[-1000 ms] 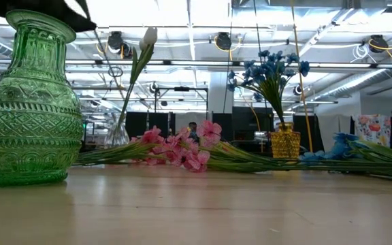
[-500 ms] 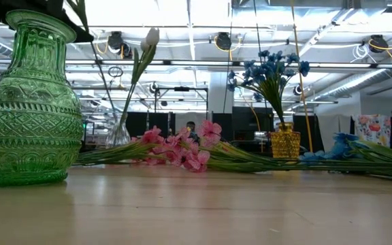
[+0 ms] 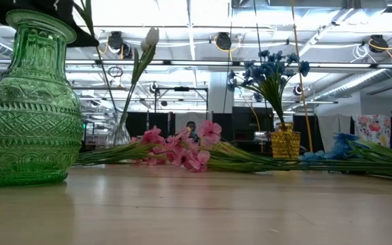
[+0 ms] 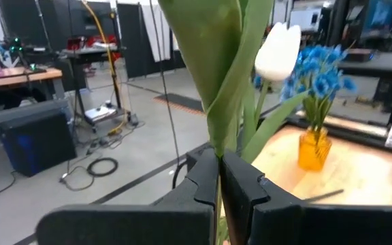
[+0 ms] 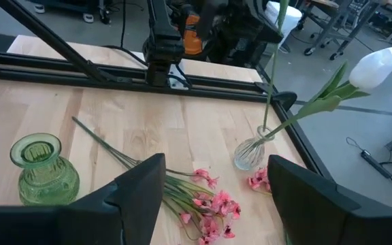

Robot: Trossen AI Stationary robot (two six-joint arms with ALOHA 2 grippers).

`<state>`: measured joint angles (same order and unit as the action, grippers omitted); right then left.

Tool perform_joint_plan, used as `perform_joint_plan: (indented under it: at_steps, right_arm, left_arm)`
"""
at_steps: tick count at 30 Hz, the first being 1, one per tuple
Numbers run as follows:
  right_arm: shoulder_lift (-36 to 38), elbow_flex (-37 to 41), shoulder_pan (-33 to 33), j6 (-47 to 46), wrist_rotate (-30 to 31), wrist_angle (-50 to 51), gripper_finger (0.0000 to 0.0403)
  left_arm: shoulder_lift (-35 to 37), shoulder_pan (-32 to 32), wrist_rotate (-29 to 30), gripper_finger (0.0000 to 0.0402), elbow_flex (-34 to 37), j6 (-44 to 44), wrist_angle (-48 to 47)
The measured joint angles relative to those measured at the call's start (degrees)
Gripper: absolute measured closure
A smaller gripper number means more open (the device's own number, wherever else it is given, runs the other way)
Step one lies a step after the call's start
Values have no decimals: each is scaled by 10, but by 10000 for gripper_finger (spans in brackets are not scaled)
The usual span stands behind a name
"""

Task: Sort flowers into vase by color
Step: Put the white flower into the transparent vase

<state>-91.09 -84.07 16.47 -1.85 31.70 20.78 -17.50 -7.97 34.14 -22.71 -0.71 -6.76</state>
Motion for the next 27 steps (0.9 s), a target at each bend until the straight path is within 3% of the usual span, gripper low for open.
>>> perform_joint_plan:
  at_steps: [10, 20, 27]
  right_arm:
    - [0, 0, 0, 6, -1, 0, 151]
    - [0, 0, 0, 6, -2, -1, 151]
    - [0, 0, 0, 6, -2, -4, 151]
  left_arm:
    - [-27, -27, -33, 391, 35, 4, 79]
    - [-70, -53, -35, 390, 37, 30, 81]
    - [-100, -74, -35, 344, 37, 35, 85]
